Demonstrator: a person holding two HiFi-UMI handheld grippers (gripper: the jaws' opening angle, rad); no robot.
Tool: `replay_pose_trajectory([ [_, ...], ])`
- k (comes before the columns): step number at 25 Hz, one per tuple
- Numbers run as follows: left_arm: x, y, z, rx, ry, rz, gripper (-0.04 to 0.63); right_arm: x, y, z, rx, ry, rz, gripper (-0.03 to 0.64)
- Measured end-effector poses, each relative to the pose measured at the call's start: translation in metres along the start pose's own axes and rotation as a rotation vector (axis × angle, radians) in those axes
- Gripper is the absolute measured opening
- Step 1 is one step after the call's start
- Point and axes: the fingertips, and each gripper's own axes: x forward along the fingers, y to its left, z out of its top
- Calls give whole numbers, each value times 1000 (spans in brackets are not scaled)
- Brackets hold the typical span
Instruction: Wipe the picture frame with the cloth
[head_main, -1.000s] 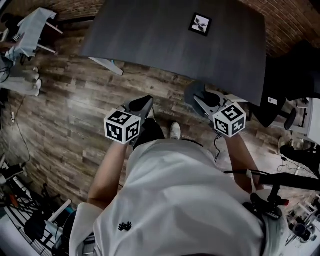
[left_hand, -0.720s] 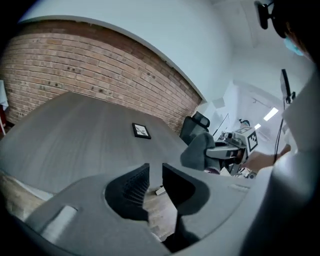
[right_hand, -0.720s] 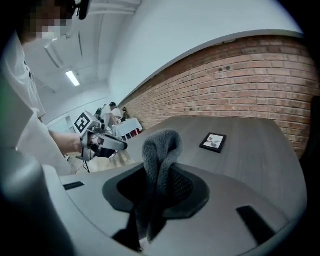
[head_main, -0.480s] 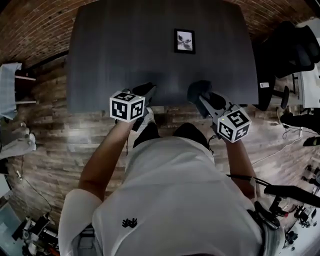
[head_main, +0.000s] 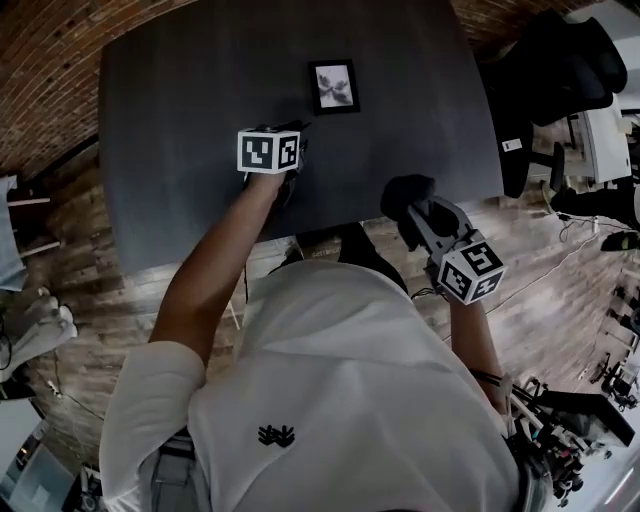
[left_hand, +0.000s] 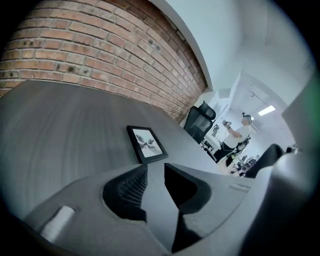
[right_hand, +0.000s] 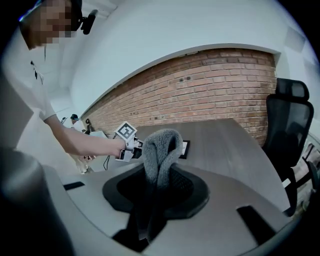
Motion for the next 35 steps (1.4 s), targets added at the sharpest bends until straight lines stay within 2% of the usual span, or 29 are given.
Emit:
replay_pose_trajectory([
  [4, 21, 29, 7, -56, 17, 77, 104, 4, -10, 1, 9, 12, 12, 107],
  [10, 86, 35, 32, -127, 0, 169, 107, 10, -96, 23, -12, 42, 73, 107],
  [16, 115, 47, 31, -137, 7, 295, 109, 14, -155, 16, 7, 81, 125, 107],
  [22, 124, 54, 26, -134, -1, 399, 107, 19, -187, 15, -18, 106, 192, 107],
  [25, 124, 53, 23, -119, 2, 428, 100, 22, -200, 16, -29, 117, 212, 107],
  [31, 120, 46, 18, -168, 2, 462, 78, 30, -215, 23, -46, 114, 253, 107],
  [35, 109, 33, 17, -180, -11, 447, 78, 36, -216, 28, -47, 95, 273, 107],
])
